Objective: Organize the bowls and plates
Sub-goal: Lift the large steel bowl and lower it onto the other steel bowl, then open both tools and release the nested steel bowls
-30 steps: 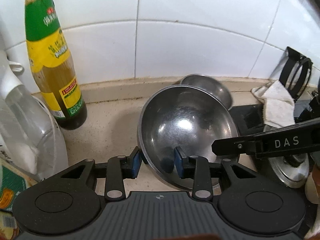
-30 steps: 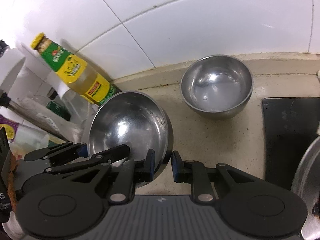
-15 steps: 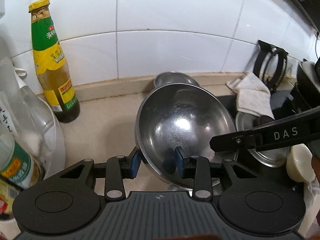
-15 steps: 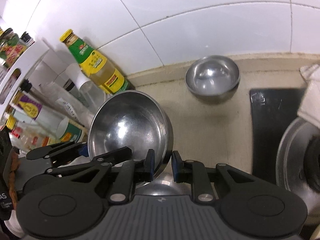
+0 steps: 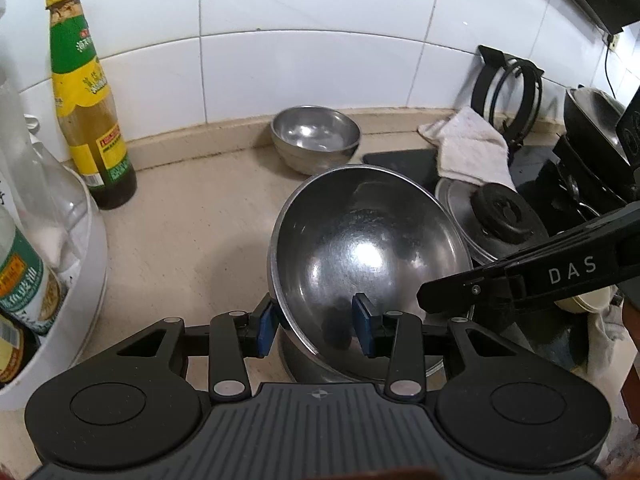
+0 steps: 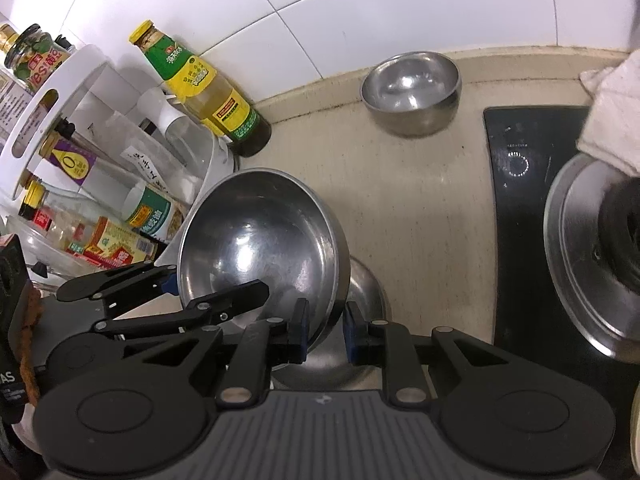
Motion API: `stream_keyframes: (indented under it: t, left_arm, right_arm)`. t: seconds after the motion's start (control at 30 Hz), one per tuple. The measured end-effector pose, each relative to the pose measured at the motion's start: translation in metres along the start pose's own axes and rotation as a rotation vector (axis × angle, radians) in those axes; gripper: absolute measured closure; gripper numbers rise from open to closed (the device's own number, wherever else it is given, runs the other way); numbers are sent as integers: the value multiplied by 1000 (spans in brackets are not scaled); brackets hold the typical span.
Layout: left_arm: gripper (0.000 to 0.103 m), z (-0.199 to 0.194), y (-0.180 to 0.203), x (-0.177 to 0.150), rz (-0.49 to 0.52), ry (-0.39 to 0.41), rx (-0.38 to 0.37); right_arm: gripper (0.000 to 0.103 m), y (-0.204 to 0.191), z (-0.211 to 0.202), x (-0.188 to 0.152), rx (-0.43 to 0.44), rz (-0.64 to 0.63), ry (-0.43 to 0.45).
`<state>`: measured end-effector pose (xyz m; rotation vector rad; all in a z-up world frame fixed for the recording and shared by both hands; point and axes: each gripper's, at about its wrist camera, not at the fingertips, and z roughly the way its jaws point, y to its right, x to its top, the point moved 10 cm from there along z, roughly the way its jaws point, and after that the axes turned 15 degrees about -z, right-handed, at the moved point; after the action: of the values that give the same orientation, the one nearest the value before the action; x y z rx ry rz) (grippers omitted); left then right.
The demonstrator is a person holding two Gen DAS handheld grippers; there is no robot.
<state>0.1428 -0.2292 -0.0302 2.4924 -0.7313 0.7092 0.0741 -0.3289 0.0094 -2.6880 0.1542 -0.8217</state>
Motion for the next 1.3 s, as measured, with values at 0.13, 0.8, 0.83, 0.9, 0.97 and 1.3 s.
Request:
stream_keyframes:
  t: [0.13,0.8,0.83,0.9,0.97,1.3]
  left_arm:
    - [56,0,5,-8,12,-7,-1]
    - [56,11,0,-31,18,-52,12]
    - [56,12,0,-31,18,-54,12]
    - [56,13,0,-31,18,-59,10]
    - [56,15,0,-32,18,-64,10]
    - [56,18,-4,-31,14,-72,10]
  right_arm:
    - [84,1,1,-12,5,9,-22]
    - [84,5,13,-27,-15,3,-72]
    - [84,6,13,-27,-16,3,-73]
    - [84,5,16,-26,-19,3,-75]
    - [84,6,17,-25,-22,1,-76]
    - [82,9,19,-25,-36,6,-83]
